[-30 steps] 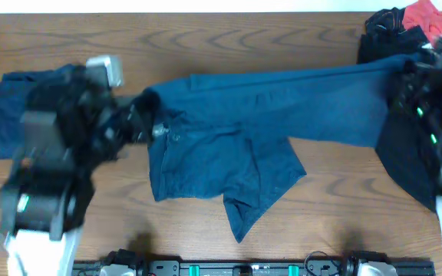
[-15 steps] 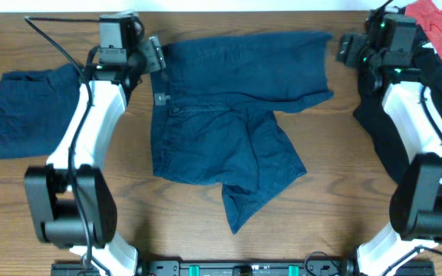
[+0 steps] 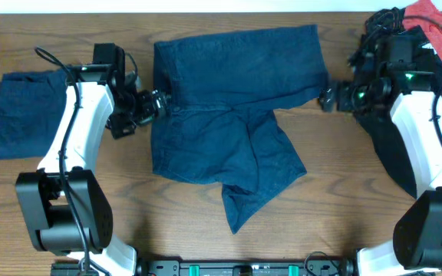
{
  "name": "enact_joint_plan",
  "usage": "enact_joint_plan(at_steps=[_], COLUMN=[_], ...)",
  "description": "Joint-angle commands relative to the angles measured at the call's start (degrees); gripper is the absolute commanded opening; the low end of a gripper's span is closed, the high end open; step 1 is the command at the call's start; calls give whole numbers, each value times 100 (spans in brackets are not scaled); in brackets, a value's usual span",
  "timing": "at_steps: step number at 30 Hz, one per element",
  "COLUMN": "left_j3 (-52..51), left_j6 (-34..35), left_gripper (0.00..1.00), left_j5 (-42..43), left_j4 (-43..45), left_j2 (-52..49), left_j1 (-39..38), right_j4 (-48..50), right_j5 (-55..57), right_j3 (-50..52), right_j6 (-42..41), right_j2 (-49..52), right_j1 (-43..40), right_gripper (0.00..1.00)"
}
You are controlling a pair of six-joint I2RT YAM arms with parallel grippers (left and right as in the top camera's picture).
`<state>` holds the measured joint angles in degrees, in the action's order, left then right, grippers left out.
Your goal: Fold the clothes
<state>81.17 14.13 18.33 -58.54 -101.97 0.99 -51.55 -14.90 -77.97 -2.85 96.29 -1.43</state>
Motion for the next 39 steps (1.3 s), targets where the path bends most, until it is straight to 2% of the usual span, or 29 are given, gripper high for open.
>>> enact_joint_plan(at_steps=[1,7,12,16,21,23,25,26,28,29,30,33,38,39], left_j3=[-105,-730,-1233,-1521,-1784,-1899,-2044,-2100,-2199,-2234,-2258,-2284,-2284,-2284], left_j6=[-498,-553,-667,-669,-662,-656,-638,-638,-640,-640,-638,-638,-640,-638], left_gripper=[98,98,98,98,99,99,100,99,91,77,65,58,27,25], left_j5=[260,129,184,232,315,317,337,345,354,354,354,354,354,354], left_j4=[-122,238,1038,1558,1773,1770,1797,1805,1834,1838,1840,1834,1810,1808], left_j2=[48,44,39,37,31,13,11,13,11,11,11,11,11,11], left_j1=[-146,-210,-210,-212,-210,-210,-210,-210,-210,-210,-210,-210,-210,-210], right_j4=[-184,352,1021,1567,1923,1899,1860,1827,1808,1812,1816,1810,1718,1674], right_j5=[-439,-81,688,752,761,758,758,761,761,761,763,968,1316,1390], right_j3=[413,1390,2072,2483,2820,2874,2907,2907,2907,2907,2907,2889,2817,2780], right_j6=[271,197,-96,-321,-544,-546,-546,-546,-546,-546,-546,-728,-894,-894], right_j2=[42,42,42,42,42,42,42,42,42,42,42,37,2,0], right_j1=[481,1338,1862,2039,2059,2059,2059,2059,2057,2057,2057,2035,1912,1880], right_gripper=[99,94,93,91,83,77,64,52,24,6,1,1,1,1])
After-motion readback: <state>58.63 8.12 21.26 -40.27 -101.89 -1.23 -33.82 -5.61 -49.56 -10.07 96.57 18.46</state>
